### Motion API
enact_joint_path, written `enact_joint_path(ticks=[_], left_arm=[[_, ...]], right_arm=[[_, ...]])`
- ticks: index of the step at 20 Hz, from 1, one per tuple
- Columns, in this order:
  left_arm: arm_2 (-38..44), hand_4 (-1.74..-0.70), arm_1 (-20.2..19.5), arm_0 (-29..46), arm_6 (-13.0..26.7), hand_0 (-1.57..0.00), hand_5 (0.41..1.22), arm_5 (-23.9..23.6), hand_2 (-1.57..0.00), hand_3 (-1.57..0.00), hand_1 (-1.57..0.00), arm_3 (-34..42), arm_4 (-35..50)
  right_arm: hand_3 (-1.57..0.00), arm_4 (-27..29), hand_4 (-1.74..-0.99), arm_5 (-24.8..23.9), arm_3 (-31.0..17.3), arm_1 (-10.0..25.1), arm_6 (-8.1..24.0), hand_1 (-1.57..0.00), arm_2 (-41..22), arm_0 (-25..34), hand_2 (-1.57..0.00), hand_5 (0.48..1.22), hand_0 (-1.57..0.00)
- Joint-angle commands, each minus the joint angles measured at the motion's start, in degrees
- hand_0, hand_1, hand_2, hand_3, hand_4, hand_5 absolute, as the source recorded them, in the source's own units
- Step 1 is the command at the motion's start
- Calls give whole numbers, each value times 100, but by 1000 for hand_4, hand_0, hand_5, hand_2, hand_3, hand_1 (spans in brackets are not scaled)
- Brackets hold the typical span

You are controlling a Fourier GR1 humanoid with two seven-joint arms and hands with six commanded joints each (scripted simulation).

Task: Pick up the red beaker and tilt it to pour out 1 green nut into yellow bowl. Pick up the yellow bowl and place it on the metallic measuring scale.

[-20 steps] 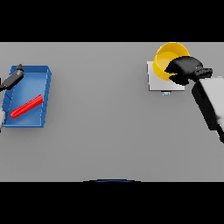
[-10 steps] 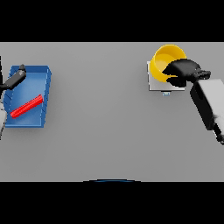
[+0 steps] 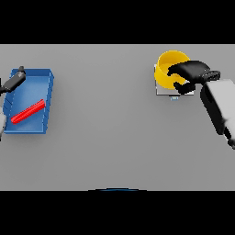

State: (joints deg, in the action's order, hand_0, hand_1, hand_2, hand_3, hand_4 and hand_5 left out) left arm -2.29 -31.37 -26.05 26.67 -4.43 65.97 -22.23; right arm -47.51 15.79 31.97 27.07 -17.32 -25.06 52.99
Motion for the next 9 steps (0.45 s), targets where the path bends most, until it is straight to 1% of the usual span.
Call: enact_joint_path(ticks=[1, 2, 3, 4, 5, 7, 8, 9], left_arm=[[2, -723, 0, -17, -48, 1, 664, 22, 1, 1, 1, -16, 18], [-3, -725, 29, -10, -82, 1, 664, 10, 1, 1, 1, -59, 23], [-19, -726, 22, 6, -88, 1, 665, 8, 1, 1, 1, -22, 5], [-25, -724, 31, 65, -100, 1, 664, 1, 1, 1, 1, 21, 10], [-32, -723, 31, 40, -16, 1, 664, -34, 1, 1, 1, 32, -29], [-42, -721, 33, 71, -79, 1, 665, -45, 1, 1, 1, 51, -36], [-36, -722, 16, 66, -37, 1, 665, -19, 1, 1, 1, 89, -26], [-38, -726, 21, 91, -38, 1, 665, 1, 1, 1, 1, 150, -2]], right_arm=[[-359, -19, -1542, -103, -65, -69, 8, -117, -5, -22, -156, 838, -132], [-328, -27, -1537, -157, -164, -87, -7, -94, 17, 36, -124, 822, -105], [-296, 4, -1530, -118, -115, -61, -39, -75, 26, -7, -99, 809, -84], [-268, 28, -1523, -70, -149, -74, 59, -60, 62, 34, -79, 798, -67], [-244, 23, -1518, -55, -163, -112, 104, -48, 55, 48, -63, 786, -54], [-192, 15, -1500, -18, -185, -68, 165, -30, 60, 36, -40, 763, -34], [-169, 10, -1491, 16, -214, -77, 212, -24, 57, 50, -32, 752, -27], [-146, 38, -1478, 56, -176, -64, 186, -19, 62, -17, -25, 738, -21]])
